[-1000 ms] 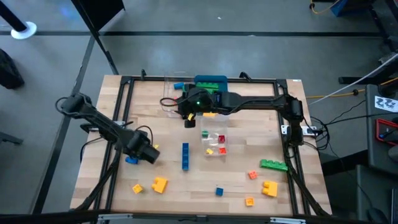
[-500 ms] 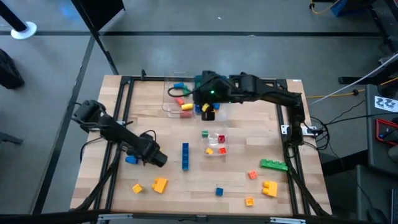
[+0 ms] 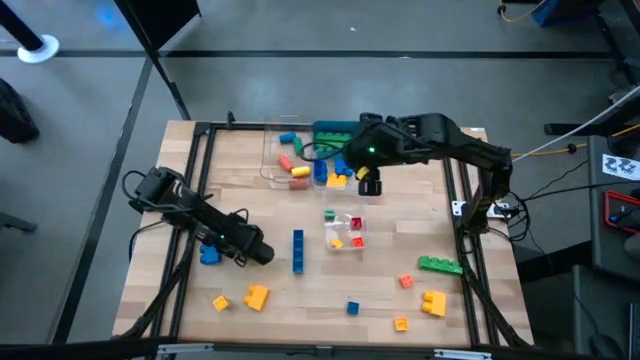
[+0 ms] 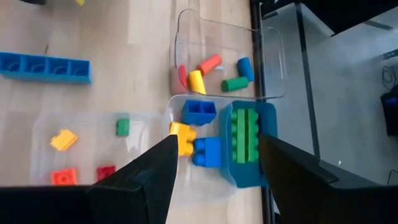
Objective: Sort blocks by size
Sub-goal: Put the blue 2 stud game piece into the top right transparent bin
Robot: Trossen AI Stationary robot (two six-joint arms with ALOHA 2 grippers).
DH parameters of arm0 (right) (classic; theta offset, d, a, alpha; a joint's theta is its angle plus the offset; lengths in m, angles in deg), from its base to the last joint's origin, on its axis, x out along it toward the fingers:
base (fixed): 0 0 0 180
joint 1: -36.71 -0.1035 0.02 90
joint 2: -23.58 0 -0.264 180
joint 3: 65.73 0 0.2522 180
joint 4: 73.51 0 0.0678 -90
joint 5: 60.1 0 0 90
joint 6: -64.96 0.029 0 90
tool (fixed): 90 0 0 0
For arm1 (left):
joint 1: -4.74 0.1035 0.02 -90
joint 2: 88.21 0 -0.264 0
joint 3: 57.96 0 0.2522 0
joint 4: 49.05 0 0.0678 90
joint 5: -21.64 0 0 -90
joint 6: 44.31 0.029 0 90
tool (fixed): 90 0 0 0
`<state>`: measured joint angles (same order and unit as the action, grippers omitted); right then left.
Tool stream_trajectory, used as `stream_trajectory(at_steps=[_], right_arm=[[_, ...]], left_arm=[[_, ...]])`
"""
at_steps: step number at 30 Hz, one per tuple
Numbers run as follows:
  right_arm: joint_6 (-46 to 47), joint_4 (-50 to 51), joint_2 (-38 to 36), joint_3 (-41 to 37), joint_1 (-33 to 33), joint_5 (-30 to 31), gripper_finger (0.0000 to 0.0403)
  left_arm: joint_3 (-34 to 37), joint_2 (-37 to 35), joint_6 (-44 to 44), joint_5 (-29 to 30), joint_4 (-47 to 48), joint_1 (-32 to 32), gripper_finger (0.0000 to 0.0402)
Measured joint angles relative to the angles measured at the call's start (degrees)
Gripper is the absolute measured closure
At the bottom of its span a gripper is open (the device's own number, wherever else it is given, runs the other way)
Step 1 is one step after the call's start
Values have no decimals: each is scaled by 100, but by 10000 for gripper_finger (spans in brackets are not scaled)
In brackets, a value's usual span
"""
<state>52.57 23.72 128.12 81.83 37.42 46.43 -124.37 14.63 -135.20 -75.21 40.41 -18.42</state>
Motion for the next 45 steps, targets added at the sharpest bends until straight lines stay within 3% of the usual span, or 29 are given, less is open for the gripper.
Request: stream_trajectory(at_steps=[3, 9, 15, 28, 32, 37, 45], right_arm=[[113, 228, -84, -2, -149, -3, 178], [366, 677, -255, -4, -584, 151, 178], [408, 658, -377, -4, -1015, 200, 178], [899, 657, -565, -4, -1751, 199, 178], [1213, 655, -747, -4, -1962, 195, 178], [1635, 644, -1079, -187, -2283, 214, 178], [2970, 652, -2059, -2105, -3017, 1165, 178]], left_arm=[[55, 33, -21, -105, -33, 0, 218], [323, 33, -294, -994, -320, -26, 218], [450, 29, -365, -1061, -625, -85, 223], [246, 23, 715, -1023, -96, -76, 383], [-1, -85, 1325, -844, 53, -73, 396], [-365, -292, 1484, -316, -269, -74, 398], [-1292, -604, 1562, 1182, -551, 123, 399]])
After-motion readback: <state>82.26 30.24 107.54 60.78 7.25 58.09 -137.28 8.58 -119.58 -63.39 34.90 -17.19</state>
